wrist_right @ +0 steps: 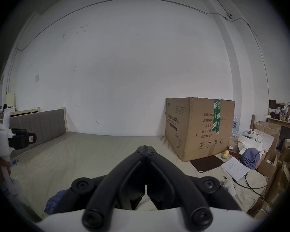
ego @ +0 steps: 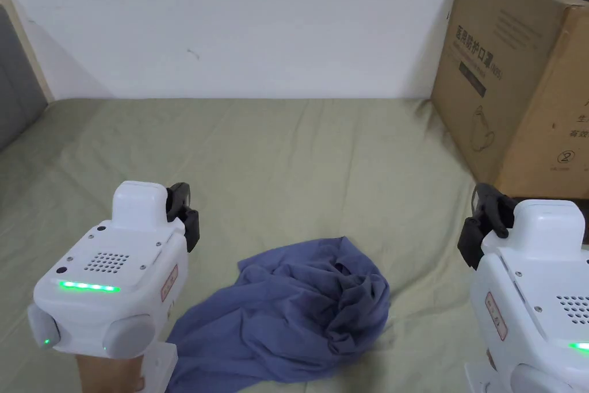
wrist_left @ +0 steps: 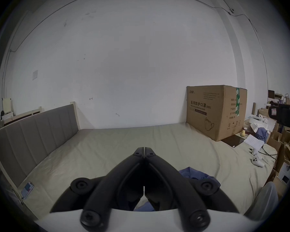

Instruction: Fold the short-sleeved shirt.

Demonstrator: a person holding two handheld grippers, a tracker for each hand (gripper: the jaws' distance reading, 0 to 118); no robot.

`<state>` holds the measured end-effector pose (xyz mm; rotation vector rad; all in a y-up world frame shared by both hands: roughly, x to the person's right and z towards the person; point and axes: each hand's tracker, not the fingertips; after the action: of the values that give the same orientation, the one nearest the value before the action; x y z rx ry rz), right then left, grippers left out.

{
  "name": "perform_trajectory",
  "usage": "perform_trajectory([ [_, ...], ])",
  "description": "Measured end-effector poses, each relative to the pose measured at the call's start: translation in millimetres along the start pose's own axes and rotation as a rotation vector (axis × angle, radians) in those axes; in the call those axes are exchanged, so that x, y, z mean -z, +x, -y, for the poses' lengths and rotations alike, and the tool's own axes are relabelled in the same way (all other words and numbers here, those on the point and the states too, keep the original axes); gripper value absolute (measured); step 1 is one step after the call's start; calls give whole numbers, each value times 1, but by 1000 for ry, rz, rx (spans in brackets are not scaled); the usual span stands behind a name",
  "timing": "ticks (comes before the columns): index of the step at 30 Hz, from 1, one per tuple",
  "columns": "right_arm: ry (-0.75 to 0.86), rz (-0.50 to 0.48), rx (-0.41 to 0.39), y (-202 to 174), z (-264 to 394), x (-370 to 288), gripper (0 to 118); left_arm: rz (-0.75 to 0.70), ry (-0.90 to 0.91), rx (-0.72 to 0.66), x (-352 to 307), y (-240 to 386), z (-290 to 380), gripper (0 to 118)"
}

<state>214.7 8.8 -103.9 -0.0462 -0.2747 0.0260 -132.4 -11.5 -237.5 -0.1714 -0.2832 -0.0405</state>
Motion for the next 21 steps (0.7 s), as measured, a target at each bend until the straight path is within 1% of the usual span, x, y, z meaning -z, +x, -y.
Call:
perform_trajectory([
  [5,-3,-15,0,-4,1,1,0,-15,-31,-47,0,-9,5,0],
  [7,-8,-18,-2,-6,2,2,0,-27,-83,-58,3,-12,9,0],
  [11,-27,-28,0,-7,9,5,0,-47,-325,-117,18,-23,40,0],
  [13,-41,-33,1,-7,13,7,0,-37,-484,-172,28,-30,63,0],
  [15,-54,-39,7,-8,17,8,0,-24,-589,-239,32,-36,90,0],
  [16,-61,-41,10,-9,19,9,0,-44,-613,-265,33,-37,104,0],
  [17,-67,-44,10,-9,21,10,0,-49,-661,-271,35,-38,116,0],
  [18,-72,-44,9,-10,23,10,0,-47,-707,-273,37,-39,126,6],
  [19,-78,-44,8,-10,25,11,0,-47,-737,-296,37,-40,137,24],
  [20,-85,-48,8,-10,28,13,0,-50,-788,-309,39,-40,148,52],
  [21,-92,-50,9,-10,30,14,0,-66,-839,-320,41,-39,157,84],
])
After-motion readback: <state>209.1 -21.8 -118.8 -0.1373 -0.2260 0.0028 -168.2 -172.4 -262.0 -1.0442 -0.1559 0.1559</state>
